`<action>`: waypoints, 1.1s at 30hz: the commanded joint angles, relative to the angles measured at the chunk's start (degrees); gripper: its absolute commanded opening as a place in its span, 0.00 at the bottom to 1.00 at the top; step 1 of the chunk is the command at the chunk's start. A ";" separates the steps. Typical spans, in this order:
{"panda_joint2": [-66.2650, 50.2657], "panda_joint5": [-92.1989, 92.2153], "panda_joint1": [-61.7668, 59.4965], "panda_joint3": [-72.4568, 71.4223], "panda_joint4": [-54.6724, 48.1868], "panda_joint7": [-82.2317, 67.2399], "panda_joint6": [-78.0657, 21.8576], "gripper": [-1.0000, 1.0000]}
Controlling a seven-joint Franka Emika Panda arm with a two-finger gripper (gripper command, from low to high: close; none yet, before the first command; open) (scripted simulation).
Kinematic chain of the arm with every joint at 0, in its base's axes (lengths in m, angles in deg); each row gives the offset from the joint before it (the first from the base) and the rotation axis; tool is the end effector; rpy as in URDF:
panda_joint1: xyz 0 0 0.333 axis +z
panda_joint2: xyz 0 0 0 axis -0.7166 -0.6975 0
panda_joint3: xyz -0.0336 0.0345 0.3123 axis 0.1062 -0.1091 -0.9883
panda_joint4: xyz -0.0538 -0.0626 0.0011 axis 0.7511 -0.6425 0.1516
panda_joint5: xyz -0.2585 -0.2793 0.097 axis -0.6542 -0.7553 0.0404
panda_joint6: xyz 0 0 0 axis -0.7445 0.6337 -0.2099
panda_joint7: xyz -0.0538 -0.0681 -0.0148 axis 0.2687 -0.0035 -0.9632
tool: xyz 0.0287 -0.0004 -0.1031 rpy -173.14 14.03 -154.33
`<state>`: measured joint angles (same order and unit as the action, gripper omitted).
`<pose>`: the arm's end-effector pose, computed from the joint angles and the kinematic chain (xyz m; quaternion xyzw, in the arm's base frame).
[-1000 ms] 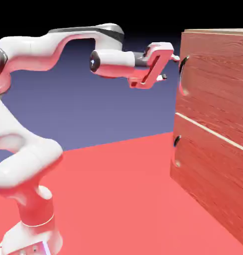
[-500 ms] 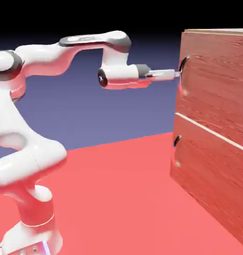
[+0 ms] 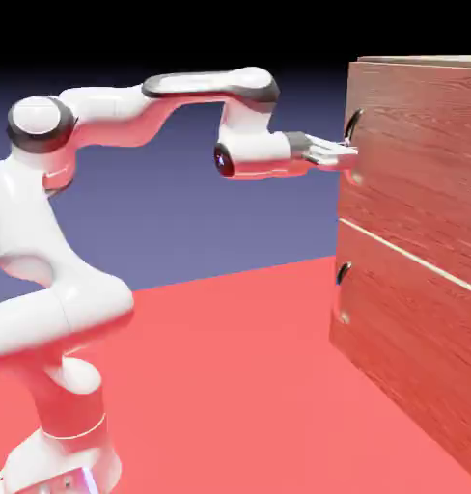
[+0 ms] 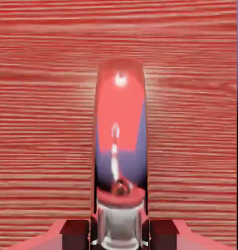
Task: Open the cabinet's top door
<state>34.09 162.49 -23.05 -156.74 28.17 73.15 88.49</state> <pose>0.5036 0.1303 0.5386 0.2614 0.6571 0.2786 0.6499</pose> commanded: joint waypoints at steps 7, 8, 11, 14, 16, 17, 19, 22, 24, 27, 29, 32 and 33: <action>-5.59 0.12 14.55 11.04 7.31 -8.57 -2.78 0.00; -6.25 0.11 16.63 12.73 8.11 -9.71 -3.00 0.00; -7.96 0.05 22.86 17.96 10.30 -12.90 -3.50 0.00; -9.36 0.04 29.09 23.33 12.16 -16.01 -3.78 0.00; -10.15 0.09 33.24 26.99 13.22 -18.09 -3.87 0.00; -10.48 0.11 35.32 28.84 13.72 -19.11 -3.89 0.00; -11.02 0.10 39.47 32.57 14.68 -21.04 -3.90 0.00; -11.52 0.02 45.70 38.23 16.05 -23.76 -3.81 0.00; -11.72 0.06 49.86 42.04 16.86 -25.62 -3.69 0.00; -11.72 0.03 56.09 47.80 18.05 -28.25 -3.44 0.00; -10.61 -1.98 60.24 51.65 19.69 -27.89 -3.48 0.00; -6.72 -9.21 66.10 57.15 23.88 -22.95 -3.96 0.00; -5.30 -11.70 68.05 59.02 25.29 -21.37 -4.05 0.00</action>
<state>28.79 150.72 44.99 -97.72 53.43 51.80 84.46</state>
